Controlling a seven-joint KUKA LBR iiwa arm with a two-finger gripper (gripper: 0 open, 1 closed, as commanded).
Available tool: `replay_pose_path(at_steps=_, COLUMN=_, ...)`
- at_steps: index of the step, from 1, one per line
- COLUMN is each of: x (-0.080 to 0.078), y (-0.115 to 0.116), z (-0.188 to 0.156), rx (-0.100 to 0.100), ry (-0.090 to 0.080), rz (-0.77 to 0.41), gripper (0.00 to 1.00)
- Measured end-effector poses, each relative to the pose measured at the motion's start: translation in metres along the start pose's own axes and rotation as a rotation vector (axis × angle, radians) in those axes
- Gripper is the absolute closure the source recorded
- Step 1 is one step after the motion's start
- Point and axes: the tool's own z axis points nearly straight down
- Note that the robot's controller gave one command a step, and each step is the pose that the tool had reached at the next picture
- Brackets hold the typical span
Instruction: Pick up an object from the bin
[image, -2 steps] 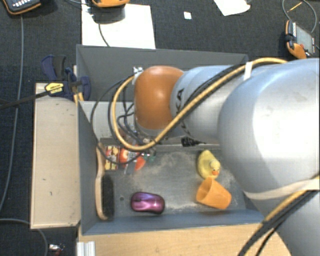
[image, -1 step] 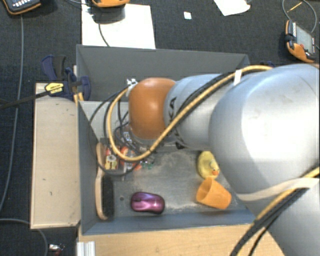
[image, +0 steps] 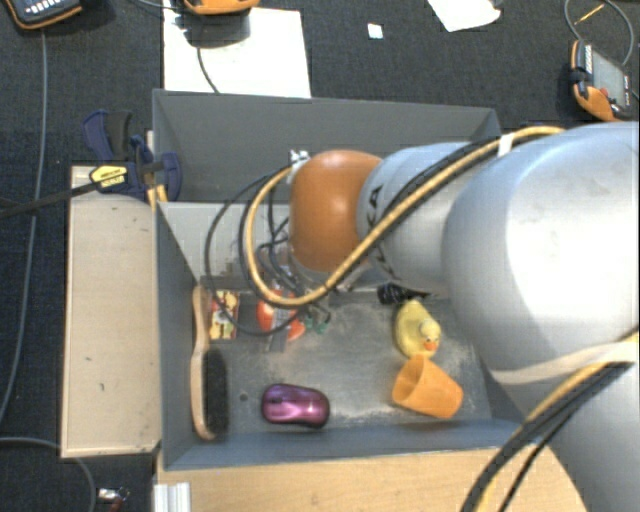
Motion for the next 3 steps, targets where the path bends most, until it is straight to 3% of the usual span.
replay_pose_path(at_steps=2, x=0.001, y=-0.001, z=-0.010, rx=0.001, ry=0.004, rz=0.001, gripper=1.00)
replay_pose_path(at_steps=3, x=0.002, y=-0.001, z=-0.040, rx=0.003, ry=0.009, rz=0.001, gripper=1.00)
